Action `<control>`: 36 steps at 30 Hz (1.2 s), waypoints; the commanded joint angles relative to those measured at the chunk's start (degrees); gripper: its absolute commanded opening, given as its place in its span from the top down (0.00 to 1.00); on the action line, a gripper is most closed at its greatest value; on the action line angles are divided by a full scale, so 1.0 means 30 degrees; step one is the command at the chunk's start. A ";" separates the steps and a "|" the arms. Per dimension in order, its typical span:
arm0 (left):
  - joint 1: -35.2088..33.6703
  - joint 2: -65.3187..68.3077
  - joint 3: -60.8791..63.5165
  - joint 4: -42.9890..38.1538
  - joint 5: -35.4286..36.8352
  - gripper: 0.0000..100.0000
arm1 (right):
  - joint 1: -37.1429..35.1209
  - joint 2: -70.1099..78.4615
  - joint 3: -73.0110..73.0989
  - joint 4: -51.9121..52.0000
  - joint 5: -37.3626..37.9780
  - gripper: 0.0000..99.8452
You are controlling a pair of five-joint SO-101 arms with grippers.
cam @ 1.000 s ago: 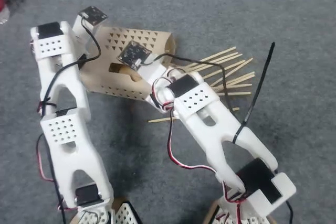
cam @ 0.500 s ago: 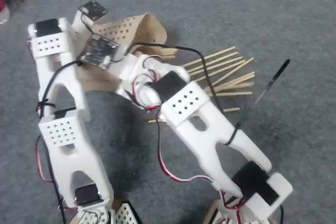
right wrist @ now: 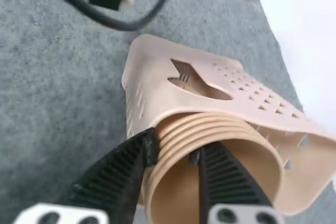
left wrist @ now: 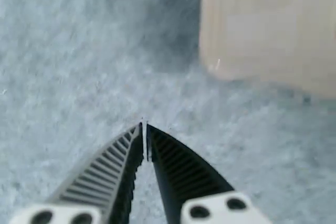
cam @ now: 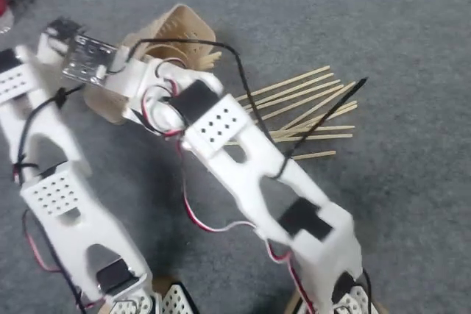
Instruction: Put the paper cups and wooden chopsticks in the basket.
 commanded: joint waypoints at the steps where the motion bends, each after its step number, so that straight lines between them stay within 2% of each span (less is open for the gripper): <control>1: -0.1319 0.1026 -0.0278 -0.1143 -0.0733 0.98 | -0.0073 0.3062 -0.4923 0.1919 0.0996 0.88; 8: -0.2667 0.3604 -0.0308 -0.2930 -0.0762 0.98 | -0.0015 0.8747 -1.1458 0.4821 0.1729 0.88; 11: -0.2667 0.4015 -0.0337 -0.2960 -0.0762 0.98 | -0.0015 1.0447 -1.2747 0.4967 0.1729 0.83; 15: -0.2198 0.4015 -0.0337 -0.2989 -0.0762 0.98 | -0.0015 1.1502 -1.2952 0.4938 0.1612 0.74; 36: -0.2256 0.4190 -0.0161 -0.2872 -0.0733 0.98 | -0.0484 1.2996 -1.2513 0.5201 0.2139 0.74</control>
